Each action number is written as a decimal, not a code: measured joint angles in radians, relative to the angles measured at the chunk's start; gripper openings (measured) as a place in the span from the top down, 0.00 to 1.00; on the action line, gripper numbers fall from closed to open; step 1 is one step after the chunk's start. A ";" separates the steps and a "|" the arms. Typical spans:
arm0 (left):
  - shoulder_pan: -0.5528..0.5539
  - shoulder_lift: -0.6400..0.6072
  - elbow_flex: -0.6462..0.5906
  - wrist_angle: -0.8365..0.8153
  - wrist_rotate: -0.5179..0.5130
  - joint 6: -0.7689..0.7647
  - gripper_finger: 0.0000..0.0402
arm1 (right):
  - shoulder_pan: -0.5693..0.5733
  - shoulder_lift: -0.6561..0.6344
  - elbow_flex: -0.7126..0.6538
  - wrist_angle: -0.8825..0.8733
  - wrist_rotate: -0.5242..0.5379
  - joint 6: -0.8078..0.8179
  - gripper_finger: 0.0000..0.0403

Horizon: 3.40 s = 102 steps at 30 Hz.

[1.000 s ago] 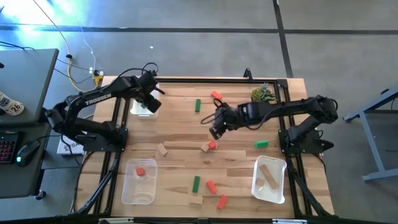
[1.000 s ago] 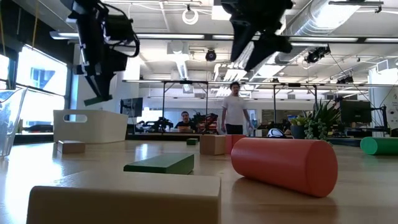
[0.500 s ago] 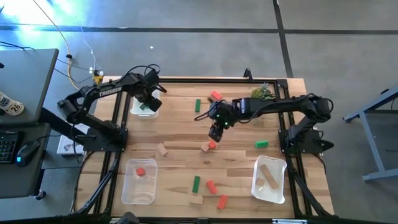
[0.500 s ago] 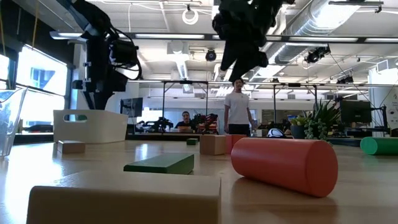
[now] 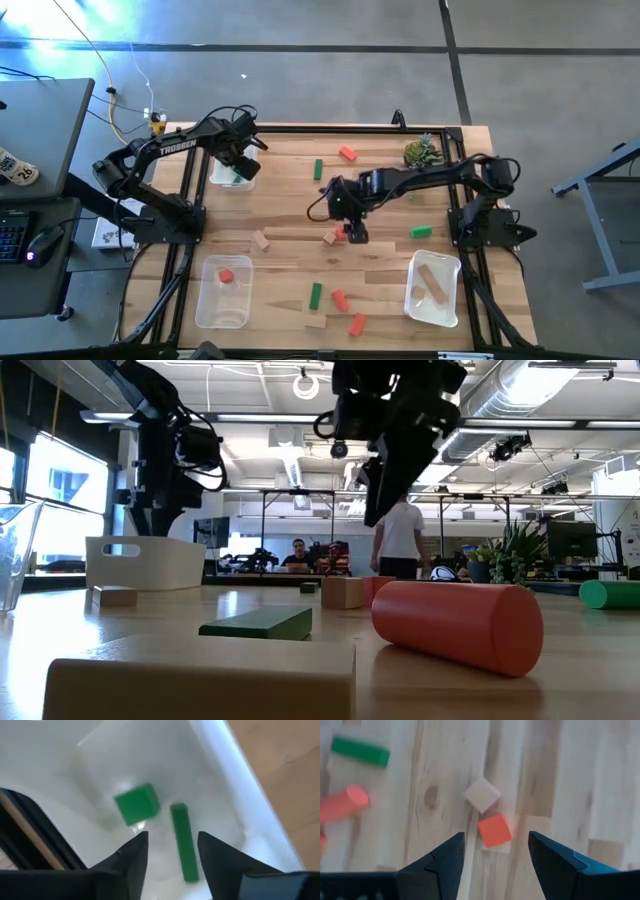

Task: Sort & place blocks by color
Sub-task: Put the orange block into the transparent bin

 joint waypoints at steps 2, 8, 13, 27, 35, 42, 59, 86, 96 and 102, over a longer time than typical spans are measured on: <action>0.000 0.000 0.000 0.000 0.018 -0.003 0.56 | 0.009 0.020 0.000 0.001 0.002 -0.056 0.49; 0.000 0.000 0.029 -0.023 0.064 -0.002 0.52 | 0.031 0.068 0.000 0.010 0.100 -0.157 0.49; 0.000 0.000 0.089 -0.047 0.091 -0.005 0.53 | 0.031 0.089 0.000 0.018 0.111 -0.182 0.49; -0.096 -0.054 0.257 -0.096 0.144 -0.071 0.52 | 0.035 0.142 -0.002 0.070 0.063 -0.178 0.49; -0.200 -0.118 0.261 -0.097 0.178 -0.150 0.52 | 0.036 0.187 -0.002 0.070 0.094 -0.172 0.49; -0.277 -0.148 0.261 -0.097 0.178 -0.162 0.52 | 0.037 0.194 -0.002 0.069 0.097 -0.122 0.69; -0.317 -0.148 0.261 -0.034 0.235 -0.040 0.52 | -0.030 0.147 0.106 0.058 0.071 0.114 0.75; -0.329 -0.148 0.261 0.154 0.532 0.393 0.53 | -0.110 0.141 0.581 -0.028 0.070 0.256 0.75; -0.329 -0.155 0.261 0.300 0.699 0.391 0.53 | -0.119 0.141 0.846 -0.202 0.125 0.211 0.75; -0.328 -0.155 0.261 0.397 0.766 0.325 0.53 | -0.117 0.140 0.971 -0.289 0.142 0.212 0.75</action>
